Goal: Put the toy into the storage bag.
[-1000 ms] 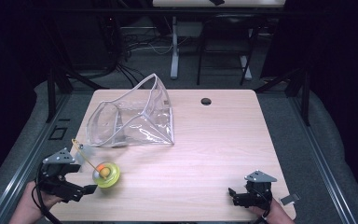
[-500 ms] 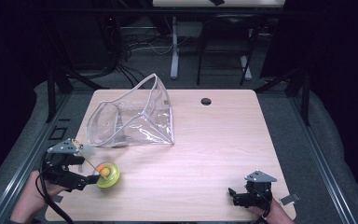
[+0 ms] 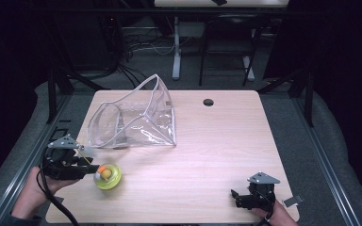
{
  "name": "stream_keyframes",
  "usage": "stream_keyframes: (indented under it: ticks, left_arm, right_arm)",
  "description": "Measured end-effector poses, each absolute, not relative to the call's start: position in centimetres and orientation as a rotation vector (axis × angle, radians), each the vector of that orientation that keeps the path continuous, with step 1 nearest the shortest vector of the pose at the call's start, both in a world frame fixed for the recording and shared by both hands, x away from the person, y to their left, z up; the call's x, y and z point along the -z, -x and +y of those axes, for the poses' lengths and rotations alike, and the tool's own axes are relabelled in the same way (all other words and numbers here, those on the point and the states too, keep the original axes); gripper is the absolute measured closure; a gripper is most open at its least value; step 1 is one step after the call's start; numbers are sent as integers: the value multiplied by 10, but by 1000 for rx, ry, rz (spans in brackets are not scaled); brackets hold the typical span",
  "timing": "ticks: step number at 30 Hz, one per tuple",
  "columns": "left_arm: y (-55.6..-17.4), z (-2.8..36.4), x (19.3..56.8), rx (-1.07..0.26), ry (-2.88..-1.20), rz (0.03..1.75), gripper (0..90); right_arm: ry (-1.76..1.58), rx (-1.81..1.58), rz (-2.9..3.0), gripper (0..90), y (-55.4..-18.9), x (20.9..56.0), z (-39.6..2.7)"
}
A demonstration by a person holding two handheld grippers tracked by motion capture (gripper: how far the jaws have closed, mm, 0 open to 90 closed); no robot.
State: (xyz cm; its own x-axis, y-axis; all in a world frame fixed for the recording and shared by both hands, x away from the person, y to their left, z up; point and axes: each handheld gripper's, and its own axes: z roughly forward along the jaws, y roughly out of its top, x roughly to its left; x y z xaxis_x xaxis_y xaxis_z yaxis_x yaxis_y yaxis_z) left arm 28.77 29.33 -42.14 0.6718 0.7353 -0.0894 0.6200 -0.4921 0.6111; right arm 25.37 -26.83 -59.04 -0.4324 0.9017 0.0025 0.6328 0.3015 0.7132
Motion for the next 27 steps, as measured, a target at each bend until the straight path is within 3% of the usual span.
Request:
stream_keyframes:
  ticks: [14,27]
  left_arm:
    - [-292,288,421,-229,-2318,1039,813]
    - [-298,282,418,-181,-2351,985,875]
  right_arm:
    - [-1372,-912,2175,0,-254,590,-268]
    - [-1374,-911,2178,0,-253,590,-268]
